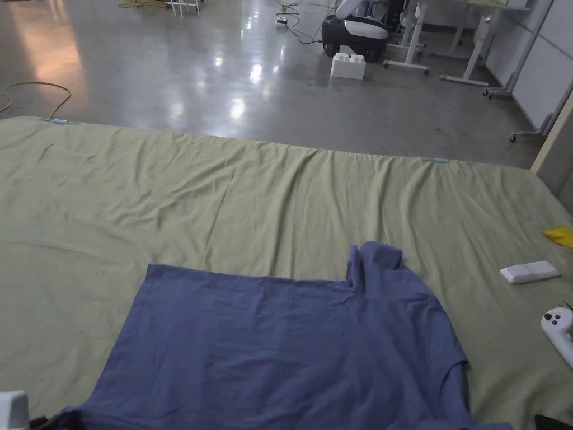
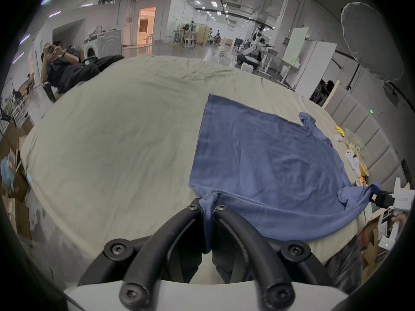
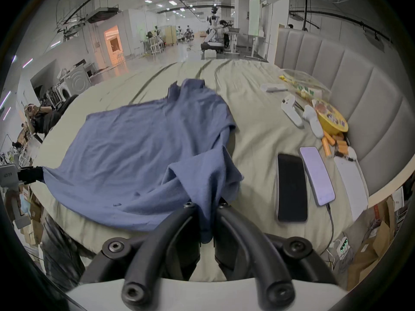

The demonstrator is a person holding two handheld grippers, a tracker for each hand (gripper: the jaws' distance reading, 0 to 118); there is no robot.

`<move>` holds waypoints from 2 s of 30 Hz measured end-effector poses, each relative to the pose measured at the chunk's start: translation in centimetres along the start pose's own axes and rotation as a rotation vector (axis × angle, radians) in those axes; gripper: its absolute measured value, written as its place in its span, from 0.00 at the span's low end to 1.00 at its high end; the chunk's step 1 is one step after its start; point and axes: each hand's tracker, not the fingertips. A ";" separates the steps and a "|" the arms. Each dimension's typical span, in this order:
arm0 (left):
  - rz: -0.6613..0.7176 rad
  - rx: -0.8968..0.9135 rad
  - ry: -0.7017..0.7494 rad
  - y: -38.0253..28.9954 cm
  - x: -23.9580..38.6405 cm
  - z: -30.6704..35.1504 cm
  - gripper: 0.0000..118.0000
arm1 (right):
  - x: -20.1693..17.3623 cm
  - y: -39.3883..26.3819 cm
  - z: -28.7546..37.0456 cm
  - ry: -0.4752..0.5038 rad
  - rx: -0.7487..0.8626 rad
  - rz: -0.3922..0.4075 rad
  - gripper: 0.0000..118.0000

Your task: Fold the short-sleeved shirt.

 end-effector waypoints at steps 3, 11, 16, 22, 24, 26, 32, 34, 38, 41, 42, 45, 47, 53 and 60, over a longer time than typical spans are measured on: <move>-0.023 0.030 -0.004 2.9 1.2 -0.8 0.06 | 0.2 2.4 -0.7 0.014 0.041 -0.027 0.08; -0.014 0.057 0.007 9.0 2.8 -5.2 0.06 | 1.1 8.2 -5.5 0.005 0.055 -0.076 0.08; -0.045 0.007 0.051 12.2 3.7 -10.1 0.06 | 1.2 11.1 -10.6 0.031 0.023 -0.110 0.08; -0.067 -0.066 0.076 13.3 3.6 -15.4 0.06 | 1.8 12.6 -15.6 0.018 -0.042 -0.124 0.08; -0.073 -0.090 0.083 13.0 3.3 -16.9 0.06 | 1.8 12.6 -16.8 0.016 -0.056 -0.121 0.08; -0.068 -0.103 0.084 12.8 3.3 -17.7 0.06 | 1.4 12.4 -17.4 0.001 -0.072 -0.098 0.10; -0.108 -0.070 0.090 12.2 4.2 -16.6 0.47 | 0.2 11.8 -16.1 -0.100 -0.004 -0.013 0.60; -0.133 -0.018 0.059 12.1 4.4 -15.5 0.57 | -0.6 11.6 -14.5 -0.107 0.085 -0.006 0.66; -0.165 0.114 0.001 11.9 5.8 -12.2 0.57 | -2.6 11.5 -10.3 -0.092 0.288 0.011 0.66; -0.176 0.228 -0.026 11.5 7.5 -9.1 0.57 | -4.9 11.4 -7.1 -0.102 0.442 0.036 0.66; -0.177 0.276 -0.032 11.3 8.1 -8.1 0.57 | -5.5 11.2 -6.1 -0.102 0.493 0.042 0.66; -0.182 0.442 -0.053 10.5 10.0 -4.4 0.53 | -7.9 10.4 -2.9 -0.095 0.653 0.063 0.66; -0.198 0.494 -0.013 9.3 11.4 -2.1 0.43 | -9.3 9.7 -0.9 -0.114 0.758 0.087 0.63; -0.198 0.686 -0.033 6.7 13.6 3.0 0.05 | -11.7 7.4 2.9 -0.145 0.860 0.039 0.06; -0.231 0.696 -0.001 4.9 13.6 5.0 0.03 | -12.6 6.2 4.5 -0.154 0.914 0.078 0.02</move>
